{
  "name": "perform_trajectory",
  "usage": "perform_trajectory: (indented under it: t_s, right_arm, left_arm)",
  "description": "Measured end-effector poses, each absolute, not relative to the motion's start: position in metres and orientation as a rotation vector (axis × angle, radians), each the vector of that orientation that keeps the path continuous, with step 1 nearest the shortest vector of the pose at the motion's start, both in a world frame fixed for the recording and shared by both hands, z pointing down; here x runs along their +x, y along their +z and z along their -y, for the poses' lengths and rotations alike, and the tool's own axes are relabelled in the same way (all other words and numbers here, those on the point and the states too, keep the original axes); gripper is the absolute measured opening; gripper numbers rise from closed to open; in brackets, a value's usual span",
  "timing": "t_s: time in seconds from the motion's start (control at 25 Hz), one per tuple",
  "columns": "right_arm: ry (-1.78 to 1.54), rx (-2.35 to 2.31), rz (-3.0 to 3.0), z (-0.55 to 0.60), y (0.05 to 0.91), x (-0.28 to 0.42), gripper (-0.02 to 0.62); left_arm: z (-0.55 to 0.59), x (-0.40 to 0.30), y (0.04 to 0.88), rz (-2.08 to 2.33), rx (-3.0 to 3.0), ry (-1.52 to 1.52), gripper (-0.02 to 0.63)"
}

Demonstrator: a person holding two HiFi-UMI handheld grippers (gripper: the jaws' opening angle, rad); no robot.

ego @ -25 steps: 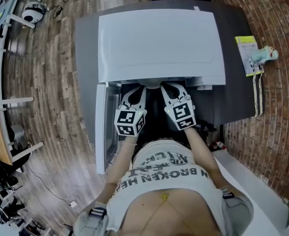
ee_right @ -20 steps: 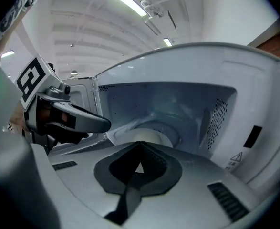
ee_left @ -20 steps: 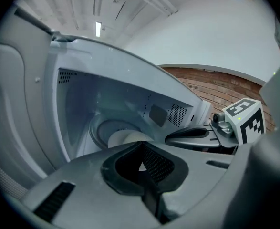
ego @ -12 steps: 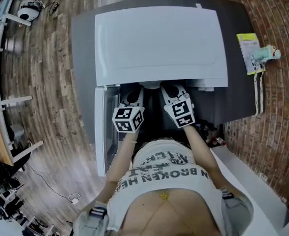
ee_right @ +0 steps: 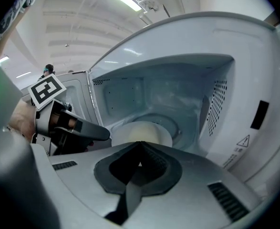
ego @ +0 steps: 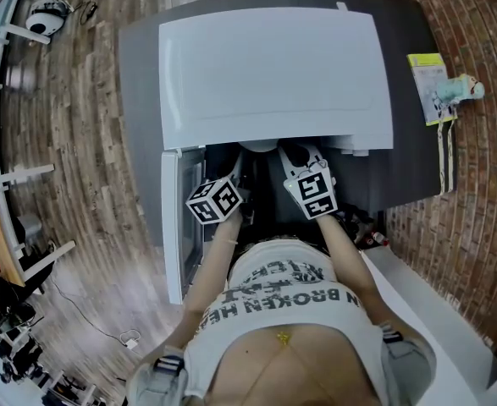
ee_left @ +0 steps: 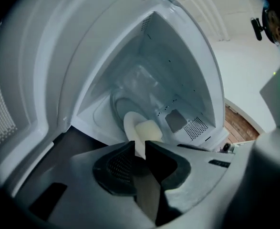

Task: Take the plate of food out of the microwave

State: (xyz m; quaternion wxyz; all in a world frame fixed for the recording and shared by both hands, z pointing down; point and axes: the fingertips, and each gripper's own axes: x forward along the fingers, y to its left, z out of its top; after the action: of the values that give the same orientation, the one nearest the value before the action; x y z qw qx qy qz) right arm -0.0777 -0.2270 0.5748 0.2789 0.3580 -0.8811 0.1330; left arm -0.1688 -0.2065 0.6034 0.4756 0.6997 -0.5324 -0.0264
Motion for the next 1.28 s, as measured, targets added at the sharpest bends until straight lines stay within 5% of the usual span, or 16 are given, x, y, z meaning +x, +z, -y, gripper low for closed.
perform_trajectory:
  t_s: [0.32,1.28]
  right_arm:
    - [0.382,0.969,2.37,0.228,0.576,-0.074,0.008]
    - [0.43,0.993,2.343,0.229,0.583,-0.066,0.008]
  left_arm:
    - [0.214,-0.169,0.614,1.263,1.58,-0.25,0.103]
    - [0.242,-0.161,0.622,1.099,1.47,-0.495,0.109]
